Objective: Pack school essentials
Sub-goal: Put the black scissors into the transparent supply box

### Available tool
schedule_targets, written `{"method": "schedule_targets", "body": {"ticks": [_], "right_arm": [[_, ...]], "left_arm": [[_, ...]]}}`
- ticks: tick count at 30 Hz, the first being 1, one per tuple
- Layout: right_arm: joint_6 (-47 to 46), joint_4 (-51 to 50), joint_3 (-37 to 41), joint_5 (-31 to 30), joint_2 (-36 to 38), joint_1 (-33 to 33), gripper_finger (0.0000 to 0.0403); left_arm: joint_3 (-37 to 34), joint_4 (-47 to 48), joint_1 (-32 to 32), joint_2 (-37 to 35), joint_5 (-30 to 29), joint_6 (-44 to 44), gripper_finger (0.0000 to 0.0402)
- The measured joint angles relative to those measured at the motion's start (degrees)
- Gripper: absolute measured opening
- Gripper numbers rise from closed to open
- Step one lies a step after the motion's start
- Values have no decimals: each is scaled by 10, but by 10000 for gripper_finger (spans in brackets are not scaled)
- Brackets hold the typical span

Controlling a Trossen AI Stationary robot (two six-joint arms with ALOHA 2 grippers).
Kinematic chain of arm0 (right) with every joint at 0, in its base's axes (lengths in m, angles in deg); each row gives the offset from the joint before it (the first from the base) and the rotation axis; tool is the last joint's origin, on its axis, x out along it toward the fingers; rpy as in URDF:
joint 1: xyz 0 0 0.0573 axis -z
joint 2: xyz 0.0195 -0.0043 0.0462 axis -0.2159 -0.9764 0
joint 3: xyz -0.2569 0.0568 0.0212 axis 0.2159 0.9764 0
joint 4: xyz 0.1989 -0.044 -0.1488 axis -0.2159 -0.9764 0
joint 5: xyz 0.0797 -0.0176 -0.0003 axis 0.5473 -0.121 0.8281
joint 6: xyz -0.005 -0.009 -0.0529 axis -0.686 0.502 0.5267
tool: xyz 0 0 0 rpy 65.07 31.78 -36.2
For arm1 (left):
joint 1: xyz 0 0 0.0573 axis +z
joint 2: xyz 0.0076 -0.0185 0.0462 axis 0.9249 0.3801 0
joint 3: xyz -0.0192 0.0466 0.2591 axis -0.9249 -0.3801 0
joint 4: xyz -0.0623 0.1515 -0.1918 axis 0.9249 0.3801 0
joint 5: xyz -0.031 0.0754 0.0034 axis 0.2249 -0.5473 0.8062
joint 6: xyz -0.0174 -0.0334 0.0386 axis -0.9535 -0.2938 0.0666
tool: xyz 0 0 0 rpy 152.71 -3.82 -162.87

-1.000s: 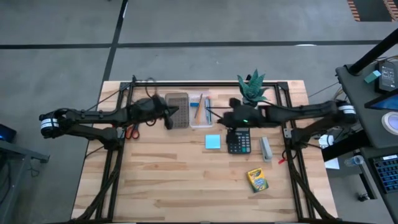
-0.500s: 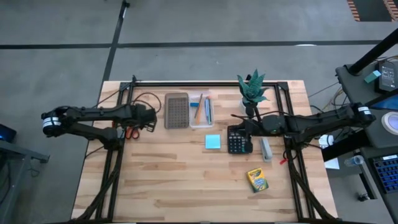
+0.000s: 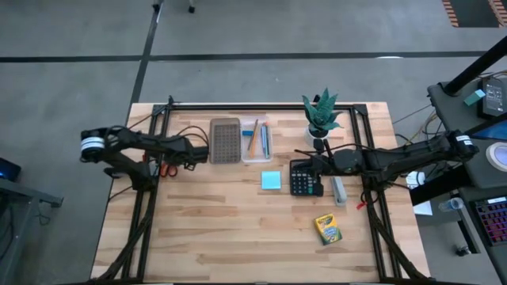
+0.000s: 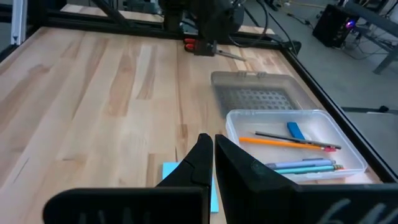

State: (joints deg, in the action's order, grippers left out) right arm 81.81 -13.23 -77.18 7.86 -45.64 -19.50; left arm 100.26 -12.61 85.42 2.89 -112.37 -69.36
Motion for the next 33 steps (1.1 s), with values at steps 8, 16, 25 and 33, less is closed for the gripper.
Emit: {"method": "schedule_targets", "body": {"ticks": [8,16,25,33], "right_arm": [[-2,-2,0,0,-6,0,9],[-3,-2,0,0,-6,0,9],[-7,-4,0,0,-6,0,9],[-7,-6,0,0,-6,0,9]], "left_arm": [[2,-37,5,55,-15,14,0],[25,-40,-6,47,42,39,0],[47,-53,-13,-17,140,130,0],[43,-47,2,-82,186,248,1]]}}
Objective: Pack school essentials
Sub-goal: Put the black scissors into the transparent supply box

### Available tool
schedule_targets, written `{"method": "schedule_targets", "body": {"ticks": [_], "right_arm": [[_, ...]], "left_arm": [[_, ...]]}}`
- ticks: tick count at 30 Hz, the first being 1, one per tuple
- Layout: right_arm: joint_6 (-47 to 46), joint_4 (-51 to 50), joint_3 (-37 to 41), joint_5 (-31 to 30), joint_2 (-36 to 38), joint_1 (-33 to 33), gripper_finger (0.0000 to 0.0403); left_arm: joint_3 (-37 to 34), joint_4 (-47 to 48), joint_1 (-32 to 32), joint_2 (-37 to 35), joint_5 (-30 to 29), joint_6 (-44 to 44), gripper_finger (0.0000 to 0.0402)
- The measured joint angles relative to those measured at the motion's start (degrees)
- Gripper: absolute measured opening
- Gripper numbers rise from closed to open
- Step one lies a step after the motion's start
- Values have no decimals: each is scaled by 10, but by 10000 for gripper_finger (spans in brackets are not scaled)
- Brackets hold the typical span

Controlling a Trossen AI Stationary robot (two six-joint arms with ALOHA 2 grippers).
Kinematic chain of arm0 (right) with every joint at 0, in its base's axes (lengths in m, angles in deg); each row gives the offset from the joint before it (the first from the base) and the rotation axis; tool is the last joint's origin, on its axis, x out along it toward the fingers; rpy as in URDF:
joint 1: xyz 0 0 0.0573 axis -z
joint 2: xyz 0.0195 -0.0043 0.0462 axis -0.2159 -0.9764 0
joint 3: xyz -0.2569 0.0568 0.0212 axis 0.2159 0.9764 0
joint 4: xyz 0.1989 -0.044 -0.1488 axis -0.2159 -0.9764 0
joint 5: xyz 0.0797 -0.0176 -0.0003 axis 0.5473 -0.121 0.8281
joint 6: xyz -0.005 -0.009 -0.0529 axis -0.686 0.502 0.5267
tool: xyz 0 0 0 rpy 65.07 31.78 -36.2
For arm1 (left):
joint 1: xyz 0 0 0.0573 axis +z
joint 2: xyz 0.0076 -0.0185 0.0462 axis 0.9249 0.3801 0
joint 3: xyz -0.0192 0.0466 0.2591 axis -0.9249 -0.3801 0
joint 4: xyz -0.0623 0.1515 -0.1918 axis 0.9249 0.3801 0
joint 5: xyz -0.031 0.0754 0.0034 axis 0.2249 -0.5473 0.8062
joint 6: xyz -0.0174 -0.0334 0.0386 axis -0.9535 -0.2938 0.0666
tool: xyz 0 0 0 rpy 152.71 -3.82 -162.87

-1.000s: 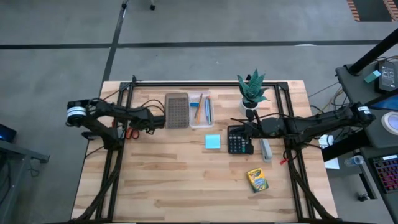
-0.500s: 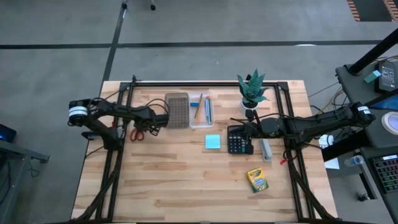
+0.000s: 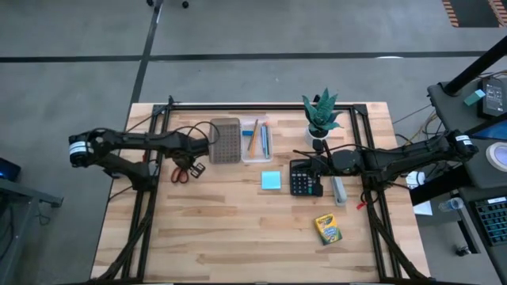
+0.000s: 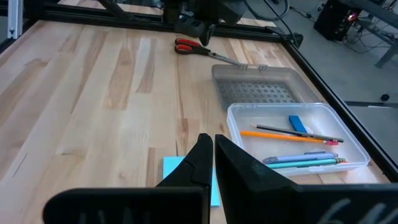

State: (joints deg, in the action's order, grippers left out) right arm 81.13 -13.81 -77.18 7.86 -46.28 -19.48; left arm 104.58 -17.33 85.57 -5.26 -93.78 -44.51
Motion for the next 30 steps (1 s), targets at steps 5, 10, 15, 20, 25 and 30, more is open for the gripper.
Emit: {"method": "schedule_targets", "body": {"ticks": [5,10,15,20,25,30], "right_arm": [[0,0,0,0,0,0,9],[0,0,0,0,0,0,9],[0,0,1,0,0,0,9],[0,-1,1,0,0,0,9],[-6,0,2,0,0,0,9],[-10,-1,3,0,0,0,9]], "left_arm": [[-16,-17,23,-29,8,19,33],[-42,-60,44,-29,8,20,98],[-57,-85,61,-17,2,20,143],[-61,-105,69,-14,-8,31,161],[-68,-128,82,-4,-8,46,162],[-72,-138,93,16,-2,46,162]]}}
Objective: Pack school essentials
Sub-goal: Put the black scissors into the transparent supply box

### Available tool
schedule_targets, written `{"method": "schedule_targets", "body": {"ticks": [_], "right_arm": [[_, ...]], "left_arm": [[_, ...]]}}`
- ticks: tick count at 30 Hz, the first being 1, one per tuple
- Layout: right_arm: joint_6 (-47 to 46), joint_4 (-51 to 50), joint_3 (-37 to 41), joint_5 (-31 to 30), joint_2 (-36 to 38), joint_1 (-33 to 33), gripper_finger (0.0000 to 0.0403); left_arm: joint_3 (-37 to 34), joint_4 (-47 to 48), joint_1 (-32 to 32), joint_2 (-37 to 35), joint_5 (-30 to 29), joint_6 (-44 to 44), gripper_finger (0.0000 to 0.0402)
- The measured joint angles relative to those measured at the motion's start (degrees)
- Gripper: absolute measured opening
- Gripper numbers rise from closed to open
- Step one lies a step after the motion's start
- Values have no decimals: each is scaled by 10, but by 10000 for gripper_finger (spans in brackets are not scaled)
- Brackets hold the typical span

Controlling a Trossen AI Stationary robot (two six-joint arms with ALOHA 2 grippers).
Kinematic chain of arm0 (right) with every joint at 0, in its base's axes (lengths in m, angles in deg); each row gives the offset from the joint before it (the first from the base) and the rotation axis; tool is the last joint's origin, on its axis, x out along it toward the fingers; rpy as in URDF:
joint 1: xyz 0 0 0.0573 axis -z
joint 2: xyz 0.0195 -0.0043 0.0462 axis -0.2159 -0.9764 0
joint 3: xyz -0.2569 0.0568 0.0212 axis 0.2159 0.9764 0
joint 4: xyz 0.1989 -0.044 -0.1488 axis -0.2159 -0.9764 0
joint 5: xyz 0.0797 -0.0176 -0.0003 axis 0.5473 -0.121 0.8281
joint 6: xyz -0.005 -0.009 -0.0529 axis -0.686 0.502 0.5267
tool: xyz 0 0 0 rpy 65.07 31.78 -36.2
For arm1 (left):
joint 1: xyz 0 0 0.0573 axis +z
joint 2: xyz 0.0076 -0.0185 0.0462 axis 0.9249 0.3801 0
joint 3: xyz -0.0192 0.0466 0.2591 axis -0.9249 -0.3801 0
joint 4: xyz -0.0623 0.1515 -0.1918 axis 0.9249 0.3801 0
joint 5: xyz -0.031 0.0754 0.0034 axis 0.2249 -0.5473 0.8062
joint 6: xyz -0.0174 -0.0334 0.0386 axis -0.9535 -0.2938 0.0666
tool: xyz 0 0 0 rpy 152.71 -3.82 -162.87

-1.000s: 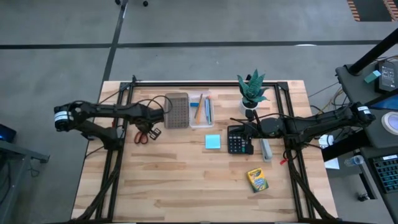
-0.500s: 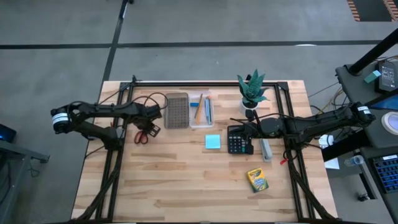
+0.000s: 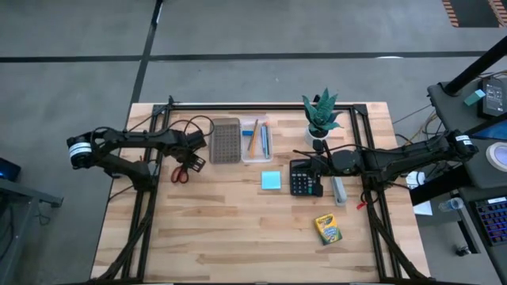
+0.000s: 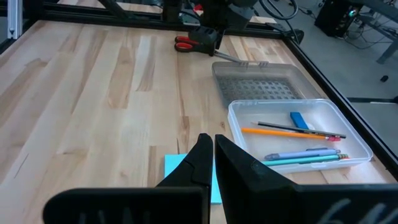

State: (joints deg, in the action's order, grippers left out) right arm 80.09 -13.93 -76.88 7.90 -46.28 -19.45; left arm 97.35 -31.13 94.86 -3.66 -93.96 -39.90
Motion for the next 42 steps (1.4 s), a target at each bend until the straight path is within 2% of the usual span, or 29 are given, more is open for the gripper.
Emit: {"method": "schedule_targets", "body": {"ticks": [6,19,34,42], "right_arm": [[-1,-1,0,0,0,0,9],[-6,-1,0,0,0,0,9],[-5,-2,0,0,0,0,9],[-5,-3,1,0,0,0,9]], "left_arm": [[-1,-2,1,14,0,0,151],[-1,-4,1,16,11,0,25],[27,27,1,-36,7,0,22],[27,33,1,-41,7,-1,22]]}}
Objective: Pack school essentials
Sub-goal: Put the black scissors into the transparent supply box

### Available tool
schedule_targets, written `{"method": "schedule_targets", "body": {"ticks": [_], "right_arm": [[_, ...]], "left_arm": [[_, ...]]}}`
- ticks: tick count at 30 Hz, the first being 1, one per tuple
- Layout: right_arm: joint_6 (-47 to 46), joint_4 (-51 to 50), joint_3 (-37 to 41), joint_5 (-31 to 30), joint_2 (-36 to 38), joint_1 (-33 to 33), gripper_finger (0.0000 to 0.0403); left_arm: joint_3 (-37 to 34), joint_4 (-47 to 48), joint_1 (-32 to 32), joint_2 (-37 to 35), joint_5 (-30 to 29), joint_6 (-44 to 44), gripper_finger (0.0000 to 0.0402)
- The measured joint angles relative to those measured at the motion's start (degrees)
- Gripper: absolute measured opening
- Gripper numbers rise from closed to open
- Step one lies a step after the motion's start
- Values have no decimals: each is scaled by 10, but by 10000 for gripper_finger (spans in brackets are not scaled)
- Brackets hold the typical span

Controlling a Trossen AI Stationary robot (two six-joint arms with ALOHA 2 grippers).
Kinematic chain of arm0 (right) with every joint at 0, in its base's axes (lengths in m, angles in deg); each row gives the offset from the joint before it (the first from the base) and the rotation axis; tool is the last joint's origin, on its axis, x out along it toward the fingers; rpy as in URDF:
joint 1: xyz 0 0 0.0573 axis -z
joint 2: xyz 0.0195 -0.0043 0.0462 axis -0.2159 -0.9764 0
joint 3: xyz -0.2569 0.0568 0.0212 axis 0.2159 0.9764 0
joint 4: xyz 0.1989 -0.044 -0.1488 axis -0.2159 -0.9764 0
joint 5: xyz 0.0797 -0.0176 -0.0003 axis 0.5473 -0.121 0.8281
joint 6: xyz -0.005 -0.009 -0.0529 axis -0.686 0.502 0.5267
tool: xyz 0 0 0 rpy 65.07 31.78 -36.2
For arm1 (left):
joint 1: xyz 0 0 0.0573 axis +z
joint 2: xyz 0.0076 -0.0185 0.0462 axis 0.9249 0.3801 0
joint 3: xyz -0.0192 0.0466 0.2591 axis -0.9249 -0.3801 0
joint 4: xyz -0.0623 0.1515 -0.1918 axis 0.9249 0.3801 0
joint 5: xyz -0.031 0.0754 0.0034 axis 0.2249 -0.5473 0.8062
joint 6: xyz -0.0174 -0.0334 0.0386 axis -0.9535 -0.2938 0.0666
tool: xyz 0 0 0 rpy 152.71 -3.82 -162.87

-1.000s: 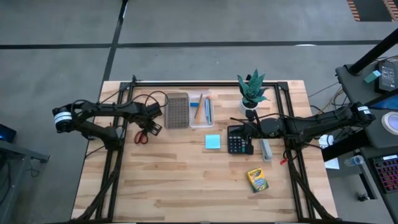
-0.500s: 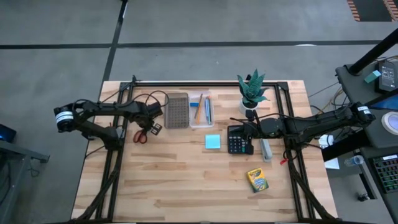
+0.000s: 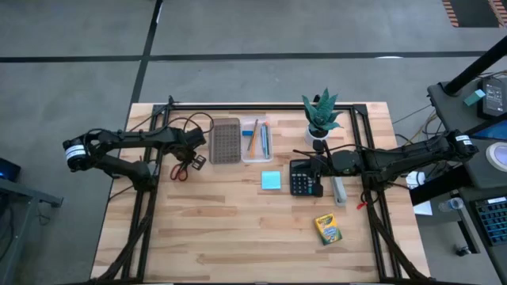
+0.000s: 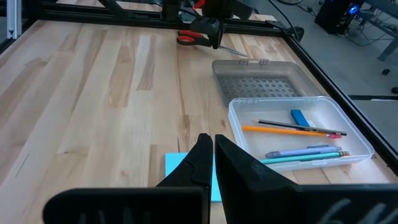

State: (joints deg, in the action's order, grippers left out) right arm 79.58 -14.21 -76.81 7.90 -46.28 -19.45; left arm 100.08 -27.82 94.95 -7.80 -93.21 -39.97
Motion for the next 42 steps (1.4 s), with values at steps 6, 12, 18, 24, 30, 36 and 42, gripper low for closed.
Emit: {"method": "schedule_targets", "body": {"ticks": [6,12,18,24,30,36,42], "right_arm": [[7,-11,0,0,0,0,9],[-4,-65,0,0,9,0,9],[-9,-131,1,0,32,0,9],[-19,-164,7,0,69,0,9],[-26,-162,26,0,114,0,9],[-35,-160,42,0,145,0,9],[-36,-159,44,0,148,0,9]], "left_arm": [[43,15,-1,0,3,1,22],[129,33,-16,0,2,22,22],[215,2,-34,20,-1,90,22],[286,-112,-63,94,1,318,21],[362,-174,-87,200,5,729,21],[431,-209,-83,302,63,1000,23],[458,-222,-81,355,63,1116,27]]}}
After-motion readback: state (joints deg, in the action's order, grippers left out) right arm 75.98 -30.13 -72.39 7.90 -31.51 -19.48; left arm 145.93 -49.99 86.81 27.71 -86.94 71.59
